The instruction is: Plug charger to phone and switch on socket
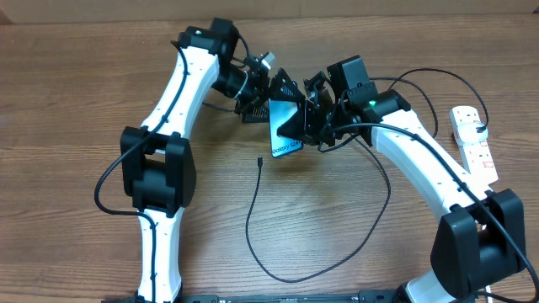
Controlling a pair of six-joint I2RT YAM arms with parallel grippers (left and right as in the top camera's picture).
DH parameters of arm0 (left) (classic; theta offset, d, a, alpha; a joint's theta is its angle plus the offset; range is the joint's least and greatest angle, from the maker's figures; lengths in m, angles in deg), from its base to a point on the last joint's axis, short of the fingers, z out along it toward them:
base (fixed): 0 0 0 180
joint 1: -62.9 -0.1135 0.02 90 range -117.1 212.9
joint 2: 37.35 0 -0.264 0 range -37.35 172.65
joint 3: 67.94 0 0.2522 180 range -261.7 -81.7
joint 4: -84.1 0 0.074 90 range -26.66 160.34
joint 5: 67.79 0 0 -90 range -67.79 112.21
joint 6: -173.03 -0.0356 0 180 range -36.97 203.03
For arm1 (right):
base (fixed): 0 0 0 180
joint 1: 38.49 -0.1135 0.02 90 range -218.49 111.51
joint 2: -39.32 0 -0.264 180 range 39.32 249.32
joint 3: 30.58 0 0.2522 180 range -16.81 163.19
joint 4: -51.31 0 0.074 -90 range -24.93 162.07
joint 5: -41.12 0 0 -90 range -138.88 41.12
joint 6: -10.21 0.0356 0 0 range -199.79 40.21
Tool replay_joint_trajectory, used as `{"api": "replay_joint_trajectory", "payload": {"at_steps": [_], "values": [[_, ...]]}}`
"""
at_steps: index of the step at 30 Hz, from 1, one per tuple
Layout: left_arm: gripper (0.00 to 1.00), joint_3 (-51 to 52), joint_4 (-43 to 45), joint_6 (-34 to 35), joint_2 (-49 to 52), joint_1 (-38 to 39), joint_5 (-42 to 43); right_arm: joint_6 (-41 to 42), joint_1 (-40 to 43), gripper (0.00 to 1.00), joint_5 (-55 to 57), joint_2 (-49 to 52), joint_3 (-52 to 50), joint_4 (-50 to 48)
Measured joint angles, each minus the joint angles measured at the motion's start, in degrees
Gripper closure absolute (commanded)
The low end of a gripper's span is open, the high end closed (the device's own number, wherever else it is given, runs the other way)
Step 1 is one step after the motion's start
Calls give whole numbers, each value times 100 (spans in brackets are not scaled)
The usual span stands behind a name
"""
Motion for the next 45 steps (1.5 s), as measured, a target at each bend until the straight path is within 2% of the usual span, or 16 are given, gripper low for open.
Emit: {"api": "replay_joint_trajectory", "payload": {"at_steps": [5, 11, 14, 17, 20, 23, 25, 31, 40, 43, 45], "values": [[0, 0, 50, -354, 0, -142, 820, 15, 0, 96, -409, 0, -2, -400], [9, 0, 116, -894, 4, -205, 1869, 256, 44, 96, -688, 0, -7, -901], [10, 0, 219, -1060, 4, -273, 2201, 435, 66, 96, -780, 0, -4, -1172], [16, 0, 260, -1231, 4, -297, 2424, 645, 118, 96, -901, 2, -11, -1416], [29, 0, 310, -1355, 4, -278, 2573, 787, 232, 96, -1025, 2, -11, -1576], [55, 0, 516, -1397, 4, -245, 2581, 804, 330, 96, -1217, 0, -11, -1655], [62, 2, 656, -1438, 15, -243, 2544, 804, 376, 96, -1314, -4, -9, -1709], [61, 2, 1021, -1307, 26, -227, 2531, 785, 402, 96, -1353, -13, 2, -1744], [61, 2, 1906, -608, 39, -166, 2524, 776, 455, 96, -1259, -17, 61, -1626], [64, 2, 2205, -382, 57, -166, 2546, 798, 448, 77, -1257, -17, 63, -1569], [71, 2, 2378, -282, 57, -166, 2623, 859, 417, 74, -1241, -11, 33, -1423]]}}
